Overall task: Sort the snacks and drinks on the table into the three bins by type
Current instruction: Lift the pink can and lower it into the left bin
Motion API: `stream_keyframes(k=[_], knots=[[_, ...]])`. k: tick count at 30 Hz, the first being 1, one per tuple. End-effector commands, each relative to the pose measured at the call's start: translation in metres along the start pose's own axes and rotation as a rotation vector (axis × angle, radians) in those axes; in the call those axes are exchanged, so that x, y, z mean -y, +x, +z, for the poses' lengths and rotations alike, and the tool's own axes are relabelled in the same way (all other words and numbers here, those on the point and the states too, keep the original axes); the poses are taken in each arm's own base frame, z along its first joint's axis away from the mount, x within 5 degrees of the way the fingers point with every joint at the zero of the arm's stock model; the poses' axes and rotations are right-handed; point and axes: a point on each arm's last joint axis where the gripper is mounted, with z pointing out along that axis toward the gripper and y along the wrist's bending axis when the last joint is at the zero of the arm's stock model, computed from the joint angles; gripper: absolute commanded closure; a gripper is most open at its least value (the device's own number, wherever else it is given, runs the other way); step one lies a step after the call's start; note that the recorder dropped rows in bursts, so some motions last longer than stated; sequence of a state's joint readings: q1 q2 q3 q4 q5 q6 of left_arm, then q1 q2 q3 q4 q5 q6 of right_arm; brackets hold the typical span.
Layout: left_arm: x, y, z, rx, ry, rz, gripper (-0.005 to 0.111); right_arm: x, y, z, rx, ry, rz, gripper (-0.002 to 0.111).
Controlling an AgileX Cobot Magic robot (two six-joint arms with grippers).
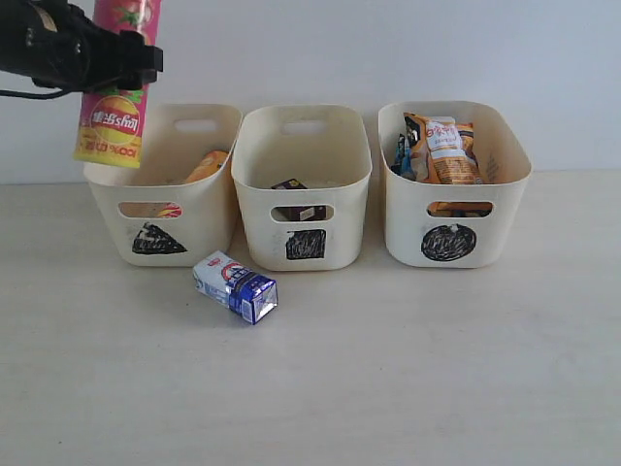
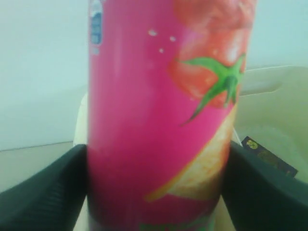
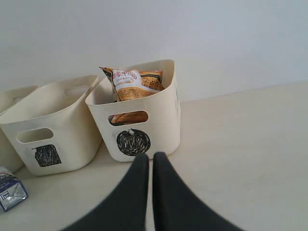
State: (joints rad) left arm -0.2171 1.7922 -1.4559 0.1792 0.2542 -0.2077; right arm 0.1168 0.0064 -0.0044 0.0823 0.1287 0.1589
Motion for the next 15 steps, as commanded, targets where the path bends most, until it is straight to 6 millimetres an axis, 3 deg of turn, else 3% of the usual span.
stream_keyframes(k=[1, 9, 15], knots=[[-0.003, 0.005, 0.025, -0.027, -0.009, -0.035, 0.103, 0.001, 0.001, 0.0, 0.004, 0.006, -0.003, 0.108], [-0.002, 0.022, 0.063, -0.089, -0.014, -0.033, 0.103, 0.001, 0.001, 0.0, 0.005, 0.006, -0.003, 0.108], [-0.002, 0.032, 0.081, -0.117, -0.016, -0.032, 0.1, 0.001, 0.001, 0.0, 0.005, 0.006, -0.003, 0.108]])
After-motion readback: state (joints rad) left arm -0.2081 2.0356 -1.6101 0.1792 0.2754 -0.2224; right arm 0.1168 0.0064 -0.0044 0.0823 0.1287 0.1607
